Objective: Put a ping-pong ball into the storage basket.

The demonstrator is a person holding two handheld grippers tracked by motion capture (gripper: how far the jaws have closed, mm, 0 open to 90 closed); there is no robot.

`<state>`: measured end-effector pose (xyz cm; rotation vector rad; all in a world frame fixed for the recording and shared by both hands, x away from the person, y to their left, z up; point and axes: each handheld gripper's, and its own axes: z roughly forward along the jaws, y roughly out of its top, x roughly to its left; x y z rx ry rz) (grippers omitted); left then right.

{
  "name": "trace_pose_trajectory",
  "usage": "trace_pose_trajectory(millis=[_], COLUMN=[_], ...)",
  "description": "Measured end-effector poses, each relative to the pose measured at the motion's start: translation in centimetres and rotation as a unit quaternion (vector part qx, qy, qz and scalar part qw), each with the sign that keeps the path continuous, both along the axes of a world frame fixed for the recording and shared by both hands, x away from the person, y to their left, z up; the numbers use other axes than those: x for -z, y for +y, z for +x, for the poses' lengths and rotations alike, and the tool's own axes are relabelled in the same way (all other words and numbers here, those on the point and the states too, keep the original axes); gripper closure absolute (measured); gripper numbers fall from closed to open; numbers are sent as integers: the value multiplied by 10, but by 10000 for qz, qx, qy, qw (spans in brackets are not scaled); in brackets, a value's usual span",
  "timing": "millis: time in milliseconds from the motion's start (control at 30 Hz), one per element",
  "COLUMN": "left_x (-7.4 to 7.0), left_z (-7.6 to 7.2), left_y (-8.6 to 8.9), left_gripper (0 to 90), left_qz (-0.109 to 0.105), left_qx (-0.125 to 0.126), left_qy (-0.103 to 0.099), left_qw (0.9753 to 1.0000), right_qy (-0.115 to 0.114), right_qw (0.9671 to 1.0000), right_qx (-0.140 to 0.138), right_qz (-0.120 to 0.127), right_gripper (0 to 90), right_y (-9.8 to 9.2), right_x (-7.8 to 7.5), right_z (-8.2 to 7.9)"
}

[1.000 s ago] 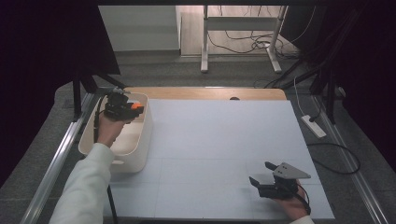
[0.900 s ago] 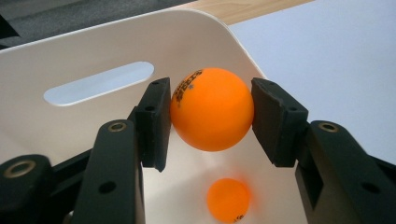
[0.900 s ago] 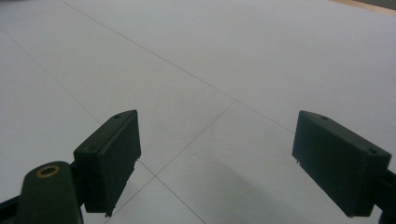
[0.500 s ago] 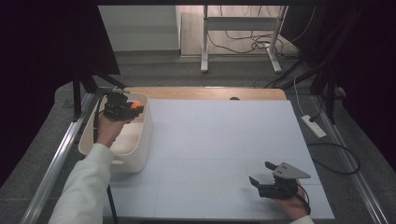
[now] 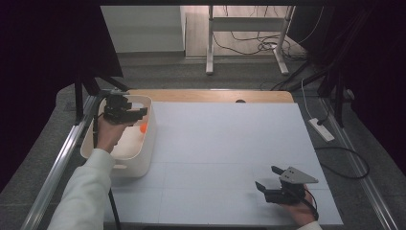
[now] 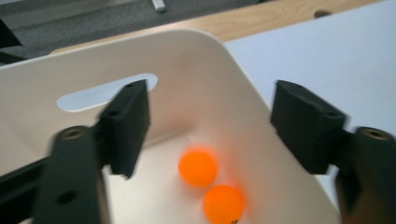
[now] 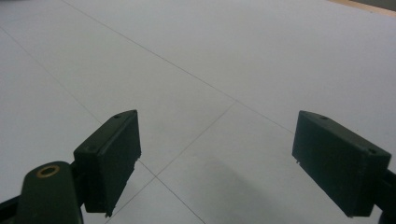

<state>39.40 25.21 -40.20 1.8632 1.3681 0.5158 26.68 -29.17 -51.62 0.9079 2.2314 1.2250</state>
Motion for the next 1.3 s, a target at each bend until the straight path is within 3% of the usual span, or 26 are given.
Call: trace_pose_trajectory(millis=[233, 433, 767, 833, 1133, 1300], left_x=[-9, -11, -18, -21, -27, -24], left_z=[-12, -19, -39, -44, -57, -64], left_y=[1, -5, -14, -17, -31, -36], left_gripper=[223, 198, 195, 195, 194, 194], left_qz=[-377, -510, -657, -867, -899, -871], left_qx=[268, 536, 962, 1073, 1342, 1459], left_qy=[-307, -430, -880, -970, -1130, -1146], left_qw=[9985, 9963, 9893, 9857, 9804, 9788], right_qy=[-2, -3, -4, -6, 4, -8], right_qw=[10000, 10000, 10000, 10000, 10000, 10000], right_qx=[12, 18, 34, 51, 23, 15], right_qz=[11, 64, 81, 68, 55, 40], right_gripper=[155, 155, 156, 155, 156, 156], right_y=[-1, -1, -2, -2, -1, 0], right_x=[0, 0, 0, 0, 0, 0], right_z=[0, 2, 2, 3, 3, 3])
